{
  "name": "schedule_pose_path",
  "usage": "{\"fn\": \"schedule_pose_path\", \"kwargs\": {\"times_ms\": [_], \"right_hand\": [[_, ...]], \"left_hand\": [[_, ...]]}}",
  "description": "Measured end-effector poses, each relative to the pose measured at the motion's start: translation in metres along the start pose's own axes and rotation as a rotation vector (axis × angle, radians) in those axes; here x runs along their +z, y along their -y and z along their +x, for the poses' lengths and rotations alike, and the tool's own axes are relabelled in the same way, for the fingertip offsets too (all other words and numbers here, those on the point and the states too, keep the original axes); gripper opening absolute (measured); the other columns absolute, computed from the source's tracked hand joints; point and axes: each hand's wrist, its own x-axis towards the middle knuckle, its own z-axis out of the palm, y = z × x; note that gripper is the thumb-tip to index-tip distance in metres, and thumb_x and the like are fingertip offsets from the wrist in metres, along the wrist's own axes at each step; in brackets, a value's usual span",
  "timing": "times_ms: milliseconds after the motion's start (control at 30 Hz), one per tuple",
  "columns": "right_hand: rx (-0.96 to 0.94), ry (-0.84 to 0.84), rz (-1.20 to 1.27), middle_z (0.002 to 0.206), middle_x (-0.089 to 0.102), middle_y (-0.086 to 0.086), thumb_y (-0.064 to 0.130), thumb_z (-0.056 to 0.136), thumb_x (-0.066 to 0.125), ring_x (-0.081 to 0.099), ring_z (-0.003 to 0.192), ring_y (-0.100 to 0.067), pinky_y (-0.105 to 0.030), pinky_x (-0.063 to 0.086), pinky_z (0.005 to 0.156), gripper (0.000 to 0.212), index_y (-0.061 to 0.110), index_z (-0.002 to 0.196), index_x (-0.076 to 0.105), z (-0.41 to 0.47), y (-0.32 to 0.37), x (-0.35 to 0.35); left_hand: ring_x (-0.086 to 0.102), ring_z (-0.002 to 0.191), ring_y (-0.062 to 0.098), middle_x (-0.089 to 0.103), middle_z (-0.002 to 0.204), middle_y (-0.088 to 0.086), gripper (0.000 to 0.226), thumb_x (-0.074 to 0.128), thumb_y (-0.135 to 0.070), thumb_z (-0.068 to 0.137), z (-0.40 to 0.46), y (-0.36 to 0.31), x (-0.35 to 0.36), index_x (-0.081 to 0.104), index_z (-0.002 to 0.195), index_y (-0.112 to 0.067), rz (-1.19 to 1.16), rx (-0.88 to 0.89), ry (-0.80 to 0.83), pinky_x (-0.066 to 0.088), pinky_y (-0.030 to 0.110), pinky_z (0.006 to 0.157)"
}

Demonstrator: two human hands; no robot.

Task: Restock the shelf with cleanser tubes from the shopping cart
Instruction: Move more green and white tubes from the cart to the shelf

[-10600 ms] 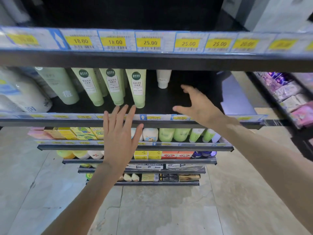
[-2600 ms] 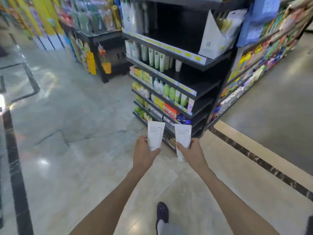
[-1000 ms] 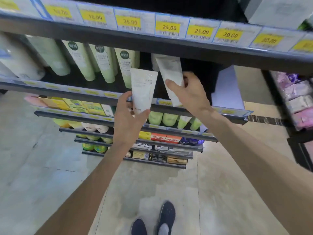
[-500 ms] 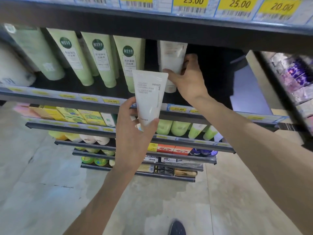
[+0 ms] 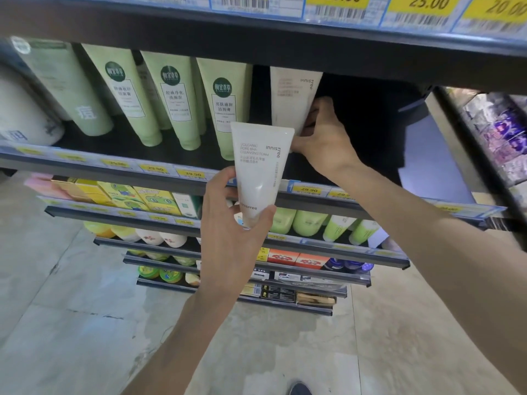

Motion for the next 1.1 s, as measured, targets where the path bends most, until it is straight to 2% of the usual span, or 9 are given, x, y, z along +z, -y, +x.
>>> {"fn": "schedule_pose_path", "kwargs": {"times_ms": [100,400,500,567,700,800,900,1033,1100], "right_hand": [[0.016,-0.001,-0.015,0.128,0.058,-0.001,0.028,0.08,0.087,0.06,0.112,-0.015,-0.022,0.049,0.083,0.07,0.015,0.132,0.042,0.008,0.0,0.006],[0.074,-0.003,0.074,0.127,0.056,-0.004,0.03,0.084,0.084,0.062,0.111,-0.016,-0.038,0.055,0.098,0.071,0.014,0.138,0.041,-0.003,0.002,0.002],[0.037,0.006,0.172,0.118,0.063,0.001,0.025,0.097,0.07,0.065,0.106,-0.01,-0.038,0.059,0.093,0.038,0.014,0.13,0.056,-0.039,0.005,-0.02],[-0.007,0.105,0.247,0.113,0.07,0.005,0.021,0.102,0.061,0.068,0.107,-0.008,-0.034,0.06,0.092,0.021,0.016,0.123,0.065,-0.067,0.009,-0.034],[-0.093,0.247,0.227,0.113,0.074,0.011,0.03,0.1,0.065,0.069,0.108,-0.005,-0.028,0.057,0.095,0.023,0.022,0.12,0.07,-0.094,0.02,-0.039],[-0.091,0.277,0.275,0.115,0.075,0.012,0.02,0.095,0.072,0.07,0.106,-0.003,-0.024,0.057,0.094,0.029,0.019,0.124,0.069,-0.094,0.027,-0.03],[-0.084,0.269,0.267,0.113,0.075,0.017,0.017,0.092,0.075,0.07,0.105,0.0,-0.024,0.058,0.092,0.031,0.028,0.121,0.069,-0.093,0.027,-0.026],[-0.063,0.173,0.378,0.113,0.074,0.015,0.01,0.094,0.071,0.07,0.106,0.001,-0.017,0.057,0.084,0.03,0.023,0.12,0.069,-0.091,0.025,-0.037],[-0.019,0.133,0.481,0.116,0.075,0.009,0.009,0.096,0.068,0.071,0.107,-0.006,-0.025,0.06,0.085,0.03,0.018,0.124,0.067,-0.087,0.026,-0.045]], "left_hand": [[0.059,0.121,0.015,0.055,0.129,-0.015,0.074,0.085,-0.026,0.081,0.0,0.0,0.0,0.042,0.139,-0.041,-0.006,-0.009,-0.001,0.059,0.044,0.094],[0.061,0.12,0.012,0.055,0.127,-0.022,0.073,0.086,-0.026,0.081,-0.002,-0.005,0.002,0.043,0.136,-0.046,-0.029,-0.034,-0.009,0.06,0.043,0.091],[0.062,0.12,0.014,0.056,0.129,-0.017,0.072,0.085,-0.03,0.08,-0.003,-0.007,0.001,0.043,0.135,-0.049,-0.032,-0.034,-0.01,0.06,0.044,0.091],[0.061,0.121,0.015,0.056,0.13,-0.015,0.071,0.084,-0.029,0.08,-0.004,-0.008,0.0,0.043,0.135,-0.05,-0.035,-0.024,-0.008,0.059,0.043,0.094],[0.058,0.123,0.016,0.052,0.136,-0.013,0.072,0.084,-0.021,0.083,-0.006,-0.011,0.002,0.045,0.142,-0.034,-0.009,0.018,0.015,0.057,0.042,0.097],[0.057,0.125,0.019,0.046,0.143,-0.015,0.073,0.084,-0.02,0.086,-0.008,-0.012,0.004,0.045,0.147,-0.026,0.02,0.074,0.039,0.057,0.041,0.097],[0.056,0.129,0.021,0.044,0.148,-0.01,0.072,0.082,-0.023,0.088,-0.008,-0.011,0.006,0.044,0.15,-0.022,0.047,0.113,0.07,0.057,0.041,0.097],[0.052,0.131,0.02,0.05,0.144,-0.002,0.045,0.066,-0.027,0.101,-0.006,-0.011,-0.002,0.054,0.143,-0.015,0.165,0.237,-0.014,0.049,0.035,0.104],[0.045,0.134,0.019,0.054,0.141,0.0,0.037,0.061,-0.021,0.1,0.002,-0.004,-0.011,0.06,0.137,-0.014,0.328,0.32,-0.109,0.038,0.031,0.112]]}}
